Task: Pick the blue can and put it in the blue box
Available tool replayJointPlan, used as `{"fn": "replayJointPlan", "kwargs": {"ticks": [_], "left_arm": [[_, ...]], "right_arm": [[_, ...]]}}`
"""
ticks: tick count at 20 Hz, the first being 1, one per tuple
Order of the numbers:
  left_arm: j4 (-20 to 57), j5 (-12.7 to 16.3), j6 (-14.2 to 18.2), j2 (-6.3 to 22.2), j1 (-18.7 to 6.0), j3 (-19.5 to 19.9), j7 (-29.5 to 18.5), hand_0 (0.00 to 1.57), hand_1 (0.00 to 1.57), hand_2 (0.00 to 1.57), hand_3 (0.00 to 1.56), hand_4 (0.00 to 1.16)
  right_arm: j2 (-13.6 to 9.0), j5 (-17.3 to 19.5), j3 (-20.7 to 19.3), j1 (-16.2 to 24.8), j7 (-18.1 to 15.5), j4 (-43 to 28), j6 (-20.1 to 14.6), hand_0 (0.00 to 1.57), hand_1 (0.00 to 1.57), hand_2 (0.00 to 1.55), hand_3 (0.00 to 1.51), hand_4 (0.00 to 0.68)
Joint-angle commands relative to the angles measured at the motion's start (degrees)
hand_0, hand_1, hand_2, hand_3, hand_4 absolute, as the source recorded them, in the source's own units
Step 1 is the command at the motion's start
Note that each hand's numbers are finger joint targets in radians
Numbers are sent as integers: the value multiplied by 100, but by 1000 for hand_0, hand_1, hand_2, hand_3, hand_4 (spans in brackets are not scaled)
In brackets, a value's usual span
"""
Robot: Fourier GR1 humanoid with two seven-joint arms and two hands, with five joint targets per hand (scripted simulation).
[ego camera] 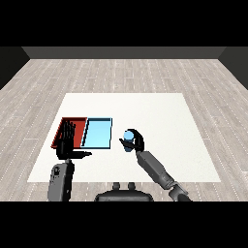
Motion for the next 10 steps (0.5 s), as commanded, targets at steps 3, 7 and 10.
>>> {"fn": "replayJointPlan", "kwargs": {"ticks": [3,7,10], "left_arm": [[-45,-85,77,-50,25,-63,42,0,0,0,0,0],[-174,-262,87,-85,213,-197,-37,0,0,0,0,0],[159,-364,79,-119,-6,-305,-78,0,0,0,0,0]], "right_arm": [[5,55,76,-328,343,272,-534,1496,1496,1480,1436,617],[5,-101,343,-292,-43,304,-562,1488,1488,1466,1414,637],[-260,835,497,-43,1003,-1213,-1189,1419,1419,1451,1401,624]]}}
